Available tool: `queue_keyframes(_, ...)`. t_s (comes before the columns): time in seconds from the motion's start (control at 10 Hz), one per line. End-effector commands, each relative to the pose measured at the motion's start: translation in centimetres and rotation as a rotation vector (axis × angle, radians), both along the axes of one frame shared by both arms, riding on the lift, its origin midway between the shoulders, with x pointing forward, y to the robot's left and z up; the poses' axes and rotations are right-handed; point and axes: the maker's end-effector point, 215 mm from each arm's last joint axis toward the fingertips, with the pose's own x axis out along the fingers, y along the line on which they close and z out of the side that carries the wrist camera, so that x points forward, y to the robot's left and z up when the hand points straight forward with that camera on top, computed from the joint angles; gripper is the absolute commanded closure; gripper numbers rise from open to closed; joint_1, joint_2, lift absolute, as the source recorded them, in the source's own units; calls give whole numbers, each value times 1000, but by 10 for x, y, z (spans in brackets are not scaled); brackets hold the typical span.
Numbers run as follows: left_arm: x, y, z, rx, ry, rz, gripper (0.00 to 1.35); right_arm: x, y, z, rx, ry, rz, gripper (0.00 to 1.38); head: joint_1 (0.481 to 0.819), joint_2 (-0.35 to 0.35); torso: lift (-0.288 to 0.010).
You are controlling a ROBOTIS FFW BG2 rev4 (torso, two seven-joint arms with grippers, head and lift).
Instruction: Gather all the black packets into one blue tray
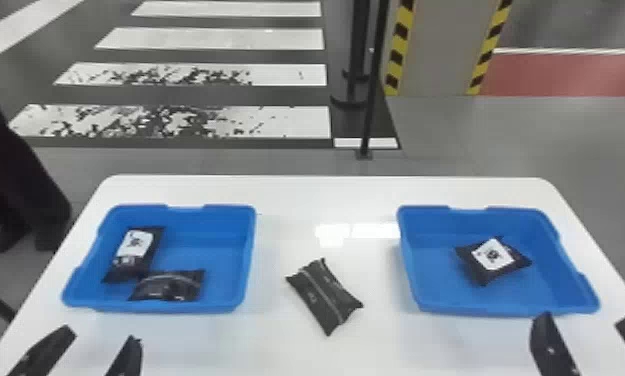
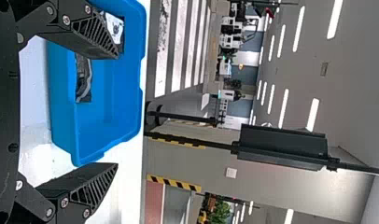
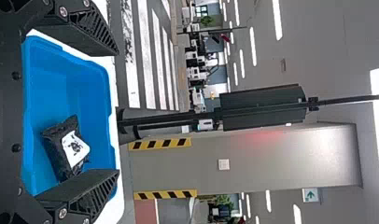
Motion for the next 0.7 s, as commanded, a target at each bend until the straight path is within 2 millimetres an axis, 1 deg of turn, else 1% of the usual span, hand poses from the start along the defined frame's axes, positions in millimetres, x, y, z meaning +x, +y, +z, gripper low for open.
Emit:
queue_keyframes(0.0, 1, -2, 0, 3, -1, -3, 223, 0, -1, -1, 4, 2, -1, 130, 695, 0, -110)
queue_keyframes(0.4, 1, -2, -1, -1, 1, -2, 223, 0, -1, -1, 4, 2, -1, 130, 695, -5, -110)
queue_keyframes(0.5, 1, -3, -4, -1, 13, -6, 223, 0, -1, -1, 4, 2, -1, 130, 695, -5, -110)
queue_keyframes(0.6, 3, 0, -7, 15, 24, -4, 223, 0, -1, -1, 6, 2, -2, 130, 695, -6, -110)
